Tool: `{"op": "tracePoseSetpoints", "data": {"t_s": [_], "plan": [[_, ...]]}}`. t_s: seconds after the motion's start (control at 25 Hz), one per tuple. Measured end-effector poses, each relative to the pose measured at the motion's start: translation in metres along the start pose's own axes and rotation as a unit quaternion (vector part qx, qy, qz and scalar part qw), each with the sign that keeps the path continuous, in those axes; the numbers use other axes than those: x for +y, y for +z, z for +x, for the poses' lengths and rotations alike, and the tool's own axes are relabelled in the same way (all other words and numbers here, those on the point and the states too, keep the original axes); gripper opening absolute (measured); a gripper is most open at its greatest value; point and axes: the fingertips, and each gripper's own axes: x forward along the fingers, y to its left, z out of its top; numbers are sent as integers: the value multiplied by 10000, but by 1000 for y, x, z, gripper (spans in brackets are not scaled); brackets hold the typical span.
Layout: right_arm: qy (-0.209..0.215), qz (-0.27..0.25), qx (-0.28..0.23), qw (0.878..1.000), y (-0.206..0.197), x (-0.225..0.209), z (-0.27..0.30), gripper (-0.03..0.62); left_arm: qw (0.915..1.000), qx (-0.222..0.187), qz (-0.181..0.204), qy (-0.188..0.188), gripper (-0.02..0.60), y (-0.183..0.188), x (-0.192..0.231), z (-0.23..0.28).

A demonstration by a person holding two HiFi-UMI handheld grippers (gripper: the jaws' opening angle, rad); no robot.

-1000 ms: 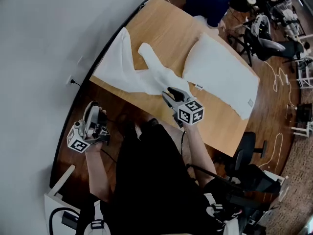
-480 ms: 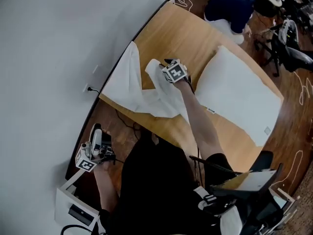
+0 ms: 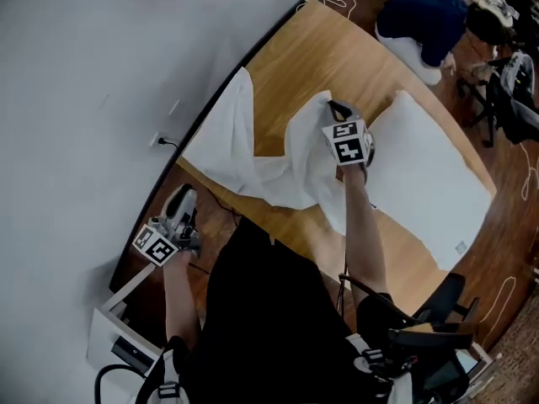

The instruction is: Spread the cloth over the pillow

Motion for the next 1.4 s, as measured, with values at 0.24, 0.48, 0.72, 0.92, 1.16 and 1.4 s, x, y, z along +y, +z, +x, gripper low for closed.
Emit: {"op": "tracePoseSetpoints", "data": {"t_s": [0.24, 0.48, 0.72, 0.92, 1.16, 1.4], "plan": [[-1757, 536, -559, 9814, 27, -91, -154, 11, 9840, 1138, 1363, 155, 99, 22, 88, 128], [-2175, 546, -355, 9739, 8, -87, -213, 11, 9219, 2861, 2611, 126, 155, -1, 166, 268], [-2048, 475, -131, 9776, -2, -59, -218, 11, 8968, 3824, 2181, -433, 198, -26, 205, 352], [-2062, 613, -86, 9765, -12, -57, -222, 11, 8880, 4203, 1746, -651, 81, -49, 215, 367], [-2271, 1149, -452, 9660, 8, -58, -251, 11, 9696, 1827, 1192, -1107, 11, 98, 183, 293], [-3515, 981, -1076, 9248, -17, -88, -386, 11, 9736, -390, 1230, -1885, 11, 233, 99, 195]]}}
